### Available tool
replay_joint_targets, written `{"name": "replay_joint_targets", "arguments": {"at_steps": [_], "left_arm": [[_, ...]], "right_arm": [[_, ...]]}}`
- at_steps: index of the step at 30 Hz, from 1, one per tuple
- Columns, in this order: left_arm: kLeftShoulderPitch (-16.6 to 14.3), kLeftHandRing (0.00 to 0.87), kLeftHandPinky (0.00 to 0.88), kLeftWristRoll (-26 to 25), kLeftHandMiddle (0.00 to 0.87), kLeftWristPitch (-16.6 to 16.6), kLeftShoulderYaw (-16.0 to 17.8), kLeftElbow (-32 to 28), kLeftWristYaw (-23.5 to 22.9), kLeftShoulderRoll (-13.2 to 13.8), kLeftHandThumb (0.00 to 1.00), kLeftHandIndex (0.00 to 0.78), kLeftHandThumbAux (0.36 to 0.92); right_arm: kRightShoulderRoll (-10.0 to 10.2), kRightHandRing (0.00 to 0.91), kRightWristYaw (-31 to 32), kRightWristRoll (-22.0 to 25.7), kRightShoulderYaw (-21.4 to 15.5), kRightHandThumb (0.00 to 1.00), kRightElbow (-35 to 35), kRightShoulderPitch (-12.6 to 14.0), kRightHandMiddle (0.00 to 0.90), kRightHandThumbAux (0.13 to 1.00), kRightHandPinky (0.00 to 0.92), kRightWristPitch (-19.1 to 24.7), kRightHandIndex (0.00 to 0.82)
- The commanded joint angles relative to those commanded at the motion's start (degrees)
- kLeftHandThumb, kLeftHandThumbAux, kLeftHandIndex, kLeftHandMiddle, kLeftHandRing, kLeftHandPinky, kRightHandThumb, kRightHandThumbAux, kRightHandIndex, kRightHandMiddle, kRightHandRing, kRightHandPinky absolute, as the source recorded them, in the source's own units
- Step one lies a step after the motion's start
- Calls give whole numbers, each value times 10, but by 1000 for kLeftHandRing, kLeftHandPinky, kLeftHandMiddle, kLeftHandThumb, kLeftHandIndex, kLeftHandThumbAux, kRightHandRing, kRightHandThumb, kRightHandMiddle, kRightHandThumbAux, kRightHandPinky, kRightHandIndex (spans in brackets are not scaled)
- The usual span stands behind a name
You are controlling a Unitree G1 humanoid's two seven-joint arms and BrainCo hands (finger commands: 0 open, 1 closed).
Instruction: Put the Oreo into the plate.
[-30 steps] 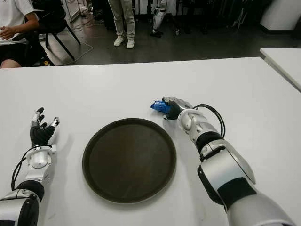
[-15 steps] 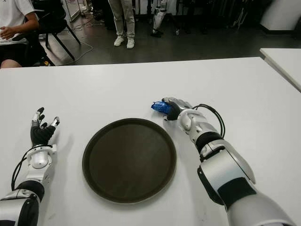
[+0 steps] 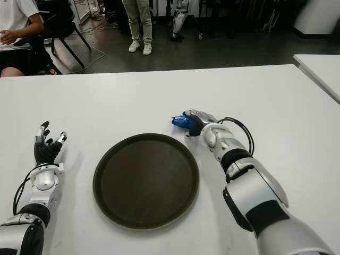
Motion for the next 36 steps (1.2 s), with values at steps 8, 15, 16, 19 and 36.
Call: {"name": "replay_joint_targets", "arguments": {"at_steps": [8, 15, 16, 19, 36], "left_arm": [[0, 12, 15, -2, 33, 2, 2, 1, -1, 0, 0, 44, 705], [1, 12, 14, 2, 34, -2, -1, 0, 1, 1, 0, 43, 687], [1, 13, 14, 2, 36, -2, -1, 0, 1, 1, 0, 44, 690], [1, 14, 14, 0, 37, -3, 0, 0, 1, 0, 0, 44, 699], [1, 7, 10, -3, 28, 2, 3, -1, -4, 0, 0, 42, 698]], "right_arm": [[0, 76, 4, -2, 1, 400, 0, 0, 77, 785, 100, 2, 4], [0, 75, -1, -5, 1, 398, 0, 1, 86, 801, 87, 1, 1], [0, 69, -1, -5, 2, 400, 0, 1, 81, 800, 85, 1, 1], [-1, 62, -1, -7, 3, 401, 0, 1, 73, 794, 86, 0, 3], [-1, 87, 1, -5, 3, 420, 1, 4, 79, 788, 129, -1, 16]]}}
